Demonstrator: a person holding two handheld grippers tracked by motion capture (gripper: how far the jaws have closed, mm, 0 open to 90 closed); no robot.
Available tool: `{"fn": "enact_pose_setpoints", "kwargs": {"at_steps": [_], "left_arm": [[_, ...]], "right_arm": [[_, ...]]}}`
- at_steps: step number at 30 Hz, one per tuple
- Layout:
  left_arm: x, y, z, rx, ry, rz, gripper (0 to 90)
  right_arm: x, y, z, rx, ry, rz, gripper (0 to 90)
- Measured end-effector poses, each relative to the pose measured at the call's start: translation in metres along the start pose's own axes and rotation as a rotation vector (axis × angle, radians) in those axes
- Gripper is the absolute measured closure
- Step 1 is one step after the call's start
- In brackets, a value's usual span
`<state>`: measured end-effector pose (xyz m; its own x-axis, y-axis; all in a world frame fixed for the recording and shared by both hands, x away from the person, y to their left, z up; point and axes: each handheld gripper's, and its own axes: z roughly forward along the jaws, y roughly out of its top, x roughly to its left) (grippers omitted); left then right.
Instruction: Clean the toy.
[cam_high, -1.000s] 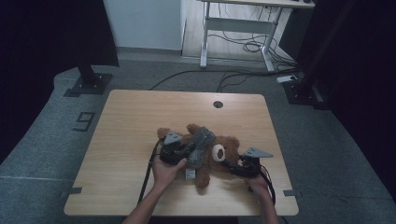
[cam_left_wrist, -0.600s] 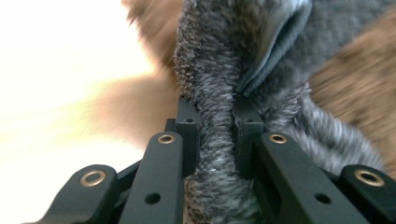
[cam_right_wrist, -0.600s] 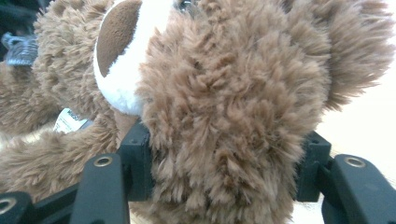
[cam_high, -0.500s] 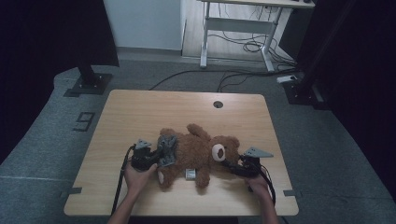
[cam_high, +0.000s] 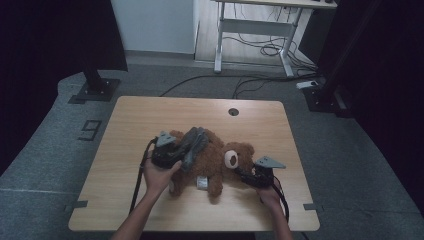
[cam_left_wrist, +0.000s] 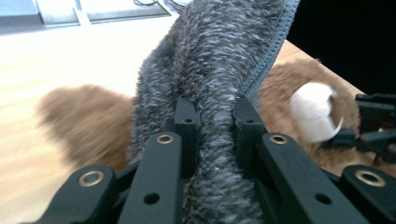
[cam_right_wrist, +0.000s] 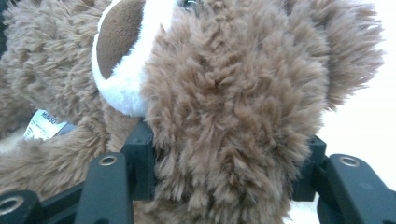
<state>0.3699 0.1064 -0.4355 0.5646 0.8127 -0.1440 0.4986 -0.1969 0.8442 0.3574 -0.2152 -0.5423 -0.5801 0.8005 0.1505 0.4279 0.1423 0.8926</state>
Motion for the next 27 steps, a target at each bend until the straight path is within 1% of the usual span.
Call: {"fn": "enact_pose_setpoints", "kwargs": {"at_steps": [2, 3, 5, 8, 9, 10, 12, 13, 14, 16, 17, 18, 20, 21, 22, 24, 25, 26, 27], "left_arm": [[-0.004, 0.008, 0.018, 0.025, -0.004, 0.001, 75.7], [-0.005, 0.011, 0.026, 0.038, 0.004, 0.002, 75.7], [-0.004, 0.014, 0.042, 0.056, 0.010, -0.007, 75.6], [-0.001, 0.011, 0.053, 0.074, 0.011, -0.012, 75.5], [0.001, 0.008, 0.055, 0.087, 0.007, -0.014, 75.5], [0.002, 0.004, 0.057, 0.083, 0.004, -0.018, 75.6], [0.002, -0.005, 0.055, 0.060, 0.001, -0.019, 75.9], [0.001, -0.009, 0.053, 0.052, 0.000, -0.013, 76.1], [-0.001, -0.014, 0.050, 0.041, 0.001, -0.003, 76.4], [-0.003, -0.022, 0.046, 0.025, -0.007, -0.012, 76.7], [-0.003, -0.026, 0.044, 0.016, -0.015, -0.022, 76.8], [-0.003, -0.030, 0.042, 0.009, -0.019, -0.024, 77.0], [-0.005, -0.037, 0.038, -0.002, -0.027, -0.021, 77.4], [-0.007, -0.041, 0.036, -0.005, -0.029, -0.017, 77.5], [-0.008, -0.043, 0.034, -0.007, -0.034, -0.016, 77.5], [-0.009, -0.048, 0.030, -0.014, -0.043, -0.018, 77.5], [-0.010, -0.051, 0.028, -0.017, -0.049, -0.024, 77.5], [-0.010, -0.053, 0.026, -0.023, -0.056, -0.027, 77.5], [-0.010, -0.056, 0.025, -0.030, -0.062, -0.034, 77.4]], "right_arm": [[0.000, 0.001, 0.004, -0.009, -0.018, -0.001, 41.7], [-0.001, 0.002, 0.006, -0.013, -0.025, -0.002, 41.7], [-0.003, 0.003, 0.010, -0.027, -0.034, -0.001, 41.7], [-0.007, 0.003, 0.012, -0.036, -0.026, 0.003, 40.7], [-0.007, 0.003, 0.012, -0.034, -0.020, 0.007, 38.2], [-0.008, 0.004, 0.012, -0.030, -0.014, 0.007, 34.3], [-0.009, 0.004, 0.010, -0.031, -0.004, 0.018, 24.3], [-0.009, 0.004, 0.009, -0.033, -0.001, 0.025, 20.0], [-0.009, 0.004, 0.007, -0.034, 0.002, 0.042, 17.2], [-0.011, 0.005, 0.002, -0.021, 0.026, 0.077, 13.7], [-0.012, 0.005, -0.002, -0.015, 0.039, 0.097, 12.9], [-0.013, 0.006, -0.006, -0.022, 0.051, 0.116, 12.9], [-0.017, 0.009, -0.015, -0.058, 0.058, 0.161, 12.2], [-0.017, 0.017, -0.024, -0.084, 0.046, 0.175, 11.4], [-0.017, 0.017, -0.024, -0.084, 0.046, 0.175, 11.4], [-0.015, 0.027, -0.028, -0.097, 0.044, 0.180, 9.8], [-0.012, 0.039, -0.027, -0.103, 0.033, 0.183, 8.6], [-0.012, 0.039, -0.027, -0.103, 0.033, 0.183, 8.6], [-0.011, 0.045, -0.024, -0.094, 0.028, 0.178, 7.5]]}}
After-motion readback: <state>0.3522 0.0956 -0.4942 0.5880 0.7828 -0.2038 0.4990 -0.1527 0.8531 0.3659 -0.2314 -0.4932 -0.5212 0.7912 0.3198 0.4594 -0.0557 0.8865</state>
